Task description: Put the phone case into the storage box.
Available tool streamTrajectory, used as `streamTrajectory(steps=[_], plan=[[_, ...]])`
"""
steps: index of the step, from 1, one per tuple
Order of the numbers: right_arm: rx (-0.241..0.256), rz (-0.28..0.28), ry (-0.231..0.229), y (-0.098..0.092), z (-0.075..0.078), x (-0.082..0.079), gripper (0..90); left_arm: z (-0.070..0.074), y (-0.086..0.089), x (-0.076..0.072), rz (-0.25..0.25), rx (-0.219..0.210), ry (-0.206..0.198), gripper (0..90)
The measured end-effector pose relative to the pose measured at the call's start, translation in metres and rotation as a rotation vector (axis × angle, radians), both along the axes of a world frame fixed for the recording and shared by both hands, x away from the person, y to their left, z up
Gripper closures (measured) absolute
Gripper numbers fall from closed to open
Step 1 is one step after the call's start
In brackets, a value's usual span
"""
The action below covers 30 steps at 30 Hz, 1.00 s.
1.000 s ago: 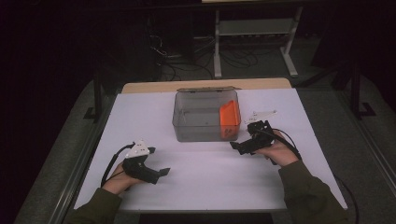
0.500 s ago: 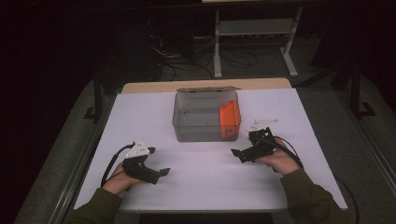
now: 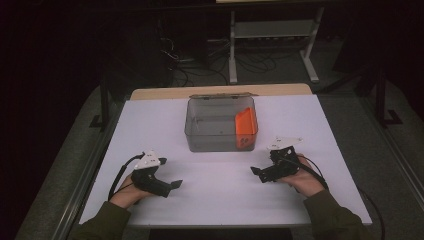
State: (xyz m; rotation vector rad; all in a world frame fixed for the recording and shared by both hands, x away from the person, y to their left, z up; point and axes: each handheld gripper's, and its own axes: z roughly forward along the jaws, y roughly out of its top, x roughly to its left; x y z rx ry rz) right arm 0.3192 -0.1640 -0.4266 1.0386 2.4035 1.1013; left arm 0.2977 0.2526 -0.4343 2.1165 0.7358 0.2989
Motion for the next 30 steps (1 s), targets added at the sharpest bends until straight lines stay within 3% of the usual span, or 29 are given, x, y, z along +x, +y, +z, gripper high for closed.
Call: streamTrajectory(steps=[30], plan=[[0.058, -0.065, -0.035, -0.033, -0.012, -0.034, 0.0, 0.000, -0.003, -0.001, -0.009, 0.000, 0.002, 0.0]])
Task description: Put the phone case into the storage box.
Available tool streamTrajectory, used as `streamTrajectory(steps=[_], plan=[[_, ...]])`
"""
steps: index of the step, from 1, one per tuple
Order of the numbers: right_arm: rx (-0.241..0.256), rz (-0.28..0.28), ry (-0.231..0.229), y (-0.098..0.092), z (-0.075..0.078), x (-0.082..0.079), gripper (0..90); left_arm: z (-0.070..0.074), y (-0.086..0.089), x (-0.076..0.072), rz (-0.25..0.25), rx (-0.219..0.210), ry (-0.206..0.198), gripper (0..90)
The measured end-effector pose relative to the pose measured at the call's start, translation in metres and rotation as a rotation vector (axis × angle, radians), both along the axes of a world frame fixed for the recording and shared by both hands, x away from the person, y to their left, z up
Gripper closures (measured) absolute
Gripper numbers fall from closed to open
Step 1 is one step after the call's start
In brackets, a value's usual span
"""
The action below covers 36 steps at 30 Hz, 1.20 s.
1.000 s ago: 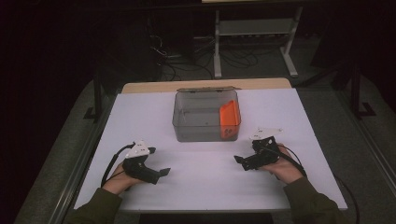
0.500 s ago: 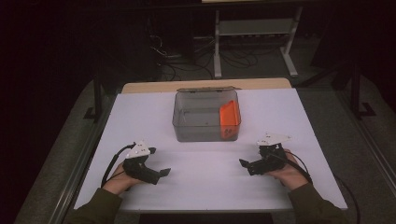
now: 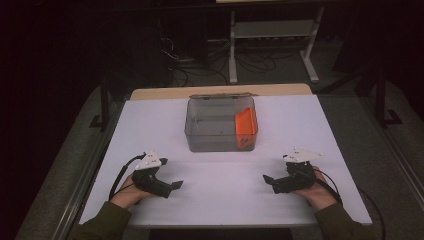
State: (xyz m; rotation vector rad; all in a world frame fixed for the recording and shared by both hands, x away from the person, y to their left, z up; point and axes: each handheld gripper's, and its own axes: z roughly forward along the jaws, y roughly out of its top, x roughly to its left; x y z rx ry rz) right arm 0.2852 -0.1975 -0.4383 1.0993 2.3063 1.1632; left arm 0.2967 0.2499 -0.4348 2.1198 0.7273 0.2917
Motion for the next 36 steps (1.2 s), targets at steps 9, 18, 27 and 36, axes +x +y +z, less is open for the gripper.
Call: streamTrajectory(steps=[9, 18, 27, 36], plan=[[-0.001, 0.022, -0.028, 0.0042, 0.0007, -0.0023, 0.0, -0.0006, -0.0002, -0.0004, -0.004, 0.005, 0.000, 0.0], [-0.012, 0.018, -0.027, 0.0009, -0.0017, -0.0019, 0.0, -0.0012, -0.0002, 0.0006, -0.003, 0.006, 0.002, 0.0], [-0.016, 0.018, -0.027, 0.0005, -0.0019, -0.0027, 0.0, -0.0017, -0.0005, 0.0013, -0.002, 0.009, 0.002, 0.0], [-0.018, 0.019, -0.031, 0.0000, -0.0016, -0.0036, 0.0, -0.0026, -0.0017, 0.0021, -0.007, 0.013, 0.010, 0.0]])
